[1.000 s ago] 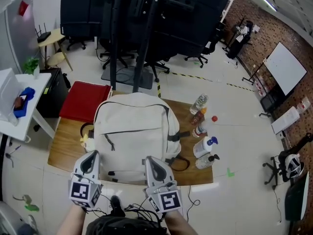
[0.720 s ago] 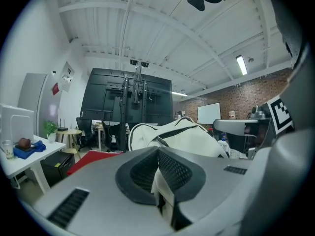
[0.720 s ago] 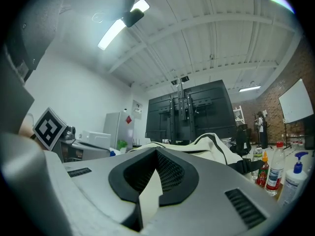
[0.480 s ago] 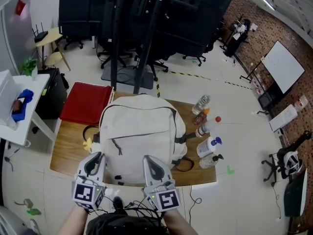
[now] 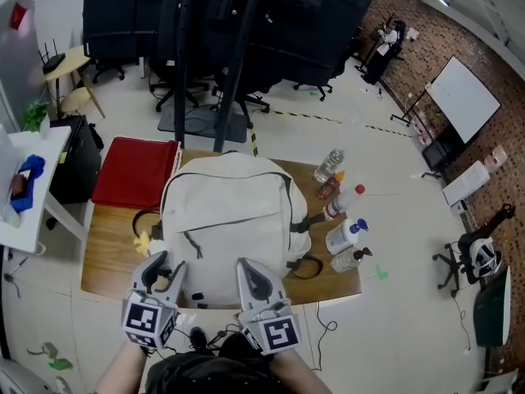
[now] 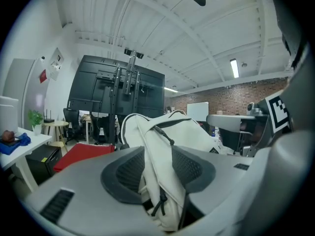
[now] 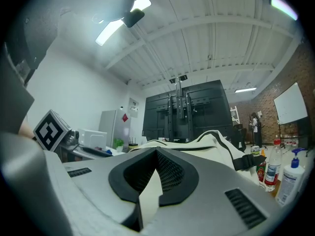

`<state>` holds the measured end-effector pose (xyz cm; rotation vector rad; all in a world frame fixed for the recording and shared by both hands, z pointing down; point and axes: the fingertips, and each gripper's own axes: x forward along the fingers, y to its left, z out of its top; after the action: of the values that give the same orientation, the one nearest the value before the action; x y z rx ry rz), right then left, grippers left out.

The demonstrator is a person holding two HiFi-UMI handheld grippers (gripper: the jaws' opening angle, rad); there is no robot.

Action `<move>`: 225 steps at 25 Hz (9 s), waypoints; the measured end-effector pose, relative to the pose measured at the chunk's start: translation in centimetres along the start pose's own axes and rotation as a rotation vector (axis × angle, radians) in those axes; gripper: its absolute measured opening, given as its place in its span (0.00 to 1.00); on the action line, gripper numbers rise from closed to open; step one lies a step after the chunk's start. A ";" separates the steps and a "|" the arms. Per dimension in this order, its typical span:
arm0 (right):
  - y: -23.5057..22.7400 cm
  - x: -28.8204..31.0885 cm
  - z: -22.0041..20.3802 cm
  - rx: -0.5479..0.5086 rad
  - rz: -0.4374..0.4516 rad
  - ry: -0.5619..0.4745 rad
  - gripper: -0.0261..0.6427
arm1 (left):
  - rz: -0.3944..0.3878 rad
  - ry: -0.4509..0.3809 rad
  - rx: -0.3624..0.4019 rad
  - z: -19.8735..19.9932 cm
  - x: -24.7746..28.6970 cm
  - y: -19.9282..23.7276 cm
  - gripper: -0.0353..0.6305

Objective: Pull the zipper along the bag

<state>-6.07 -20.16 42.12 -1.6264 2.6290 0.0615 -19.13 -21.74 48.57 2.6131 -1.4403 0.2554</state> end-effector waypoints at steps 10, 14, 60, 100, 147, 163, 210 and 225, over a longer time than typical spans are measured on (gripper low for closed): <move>-1.6 1.2 -0.2 -0.004 0.068 0.021 0.05 | -0.002 0.079 -0.035 -0.5 3.4 -1.1 0.40; -1.8 2.2 -0.1 0.002 0.101 0.020 0.05 | 0.017 0.052 -0.046 -0.1 3.9 -0.8 0.35; 5.0 8.5 -4.4 0.026 0.291 0.226 0.25 | -0.067 -0.005 -0.105 0.6 3.6 -1.0 0.11; 0.8 9.5 -4.0 -0.105 0.256 0.235 0.13 | -0.059 -0.016 -0.148 0.5 4.2 -0.5 0.11; -18.9 3.0 -3.2 -0.162 -0.159 0.219 0.14 | 0.013 -0.014 -0.158 1.0 4.5 -1.3 0.11; -18.3 3.0 -3.6 -0.102 -0.105 0.204 0.13 | 0.083 -0.003 -0.075 0.6 4.4 -1.5 0.20; -11.1 -1.4 1.7 -0.056 -0.009 -0.043 0.05 | 0.053 -0.193 0.007 7.4 2.6 -6.8 0.08; -11.5 -1.0 0.6 -0.112 -0.035 0.055 0.05 | 0.043 -0.190 0.021 7.4 3.8 -7.4 0.08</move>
<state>4.67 -24.31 41.47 -1.7315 2.6825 0.1669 -10.26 -22.52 41.86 2.6881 -1.5606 0.0276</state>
